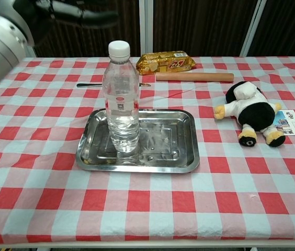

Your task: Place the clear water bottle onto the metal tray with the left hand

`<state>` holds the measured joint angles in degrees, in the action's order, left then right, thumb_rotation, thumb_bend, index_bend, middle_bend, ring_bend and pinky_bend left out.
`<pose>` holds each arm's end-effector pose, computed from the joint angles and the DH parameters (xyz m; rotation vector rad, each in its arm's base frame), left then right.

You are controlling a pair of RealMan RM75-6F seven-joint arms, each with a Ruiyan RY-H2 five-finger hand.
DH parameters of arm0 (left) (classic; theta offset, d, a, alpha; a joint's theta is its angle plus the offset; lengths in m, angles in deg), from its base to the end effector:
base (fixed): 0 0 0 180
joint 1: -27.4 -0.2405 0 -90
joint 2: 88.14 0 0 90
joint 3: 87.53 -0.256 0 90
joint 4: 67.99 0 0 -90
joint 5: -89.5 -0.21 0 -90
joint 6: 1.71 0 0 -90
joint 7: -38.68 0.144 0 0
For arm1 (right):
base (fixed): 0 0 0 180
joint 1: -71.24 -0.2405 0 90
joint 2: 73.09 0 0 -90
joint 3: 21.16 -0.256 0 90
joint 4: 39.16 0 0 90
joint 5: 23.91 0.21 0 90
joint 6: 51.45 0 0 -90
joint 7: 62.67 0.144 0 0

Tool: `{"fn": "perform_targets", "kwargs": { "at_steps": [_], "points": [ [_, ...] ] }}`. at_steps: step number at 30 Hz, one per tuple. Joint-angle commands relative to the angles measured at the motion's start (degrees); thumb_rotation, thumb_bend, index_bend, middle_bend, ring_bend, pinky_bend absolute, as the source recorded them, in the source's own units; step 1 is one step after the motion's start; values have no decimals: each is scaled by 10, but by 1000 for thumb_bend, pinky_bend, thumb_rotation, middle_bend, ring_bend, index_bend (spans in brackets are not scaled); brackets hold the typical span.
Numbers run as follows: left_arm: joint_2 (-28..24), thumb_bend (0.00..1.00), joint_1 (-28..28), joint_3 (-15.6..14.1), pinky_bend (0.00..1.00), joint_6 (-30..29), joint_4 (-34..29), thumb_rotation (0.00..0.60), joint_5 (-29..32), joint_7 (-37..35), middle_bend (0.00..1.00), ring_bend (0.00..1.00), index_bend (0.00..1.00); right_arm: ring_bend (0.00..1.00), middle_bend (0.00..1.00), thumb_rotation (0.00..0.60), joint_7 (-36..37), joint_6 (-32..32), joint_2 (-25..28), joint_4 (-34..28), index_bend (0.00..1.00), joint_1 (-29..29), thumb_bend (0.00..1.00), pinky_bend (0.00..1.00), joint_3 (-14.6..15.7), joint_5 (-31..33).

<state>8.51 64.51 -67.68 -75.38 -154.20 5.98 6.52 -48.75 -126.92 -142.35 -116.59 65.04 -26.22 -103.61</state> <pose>-0.0820 0.3300 0.0209 -1.3014 -1.4968 -2.0459 -0.3715 -0.1986 0.1513 1.2769 -1.0842 0.8547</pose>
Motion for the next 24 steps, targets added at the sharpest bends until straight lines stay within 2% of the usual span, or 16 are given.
{"fn": "perform_targets", "kwargs": {
  "at_steps": [1, 5, 8, 10, 12, 14, 20, 24],
  "points": [
    [-59, 57, 7, 56, 252, 12, -51, 600, 45, 44, 265, 199, 239, 0, 34, 600, 1, 1, 0, 0, 64, 0, 101, 0, 2, -2],
    [-103, 213, -5, 86, 252, 9, -59, 600, 90, 90, 273, 199, 248, 0, 34, 600, 1, 3, -2, 2, 65, 0, 101, 0, 3, -2],
    [-135, 240, -24, 77, 252, 16, -36, 600, 119, 130, 281, 199, 261, 0, 34, 600, 1, 3, -3, 3, 64, 0, 101, 0, 4, -4],
    [-168, 242, -58, 49, 252, 24, -32, 600, 134, 137, 282, 199, 262, 0, 34, 600, 0, 3, -3, 4, 65, 0, 101, 0, 6, -5],
    [-203, 238, -91, 7, 253, 34, -26, 600, 115, 124, 283, 199, 262, 0, 34, 600, 0, 3, -4, 6, 65, 0, 101, 0, 7, -6],
    [-224, 233, -111, -31, 253, 47, 6, 600, 96, 114, 283, 199, 266, 0, 33, 600, -1, 5, -5, 8, 65, -1, 101, 0, 8, -8],
    [-219, 192, -151, -85, 243, 7, 115, 600, 50, 109, 283, 199, 280, 0, 33, 600, -3, 6, -8, 14, 64, -2, 101, 0, 9, -8],
    [-237, 161, -171, -122, 231, -8, 142, 600, 17, 145, 287, 199, 323, 0, 34, 600, -2, 7, -9, 16, 64, -2, 101, 0, 10, -8]
  ]
}}
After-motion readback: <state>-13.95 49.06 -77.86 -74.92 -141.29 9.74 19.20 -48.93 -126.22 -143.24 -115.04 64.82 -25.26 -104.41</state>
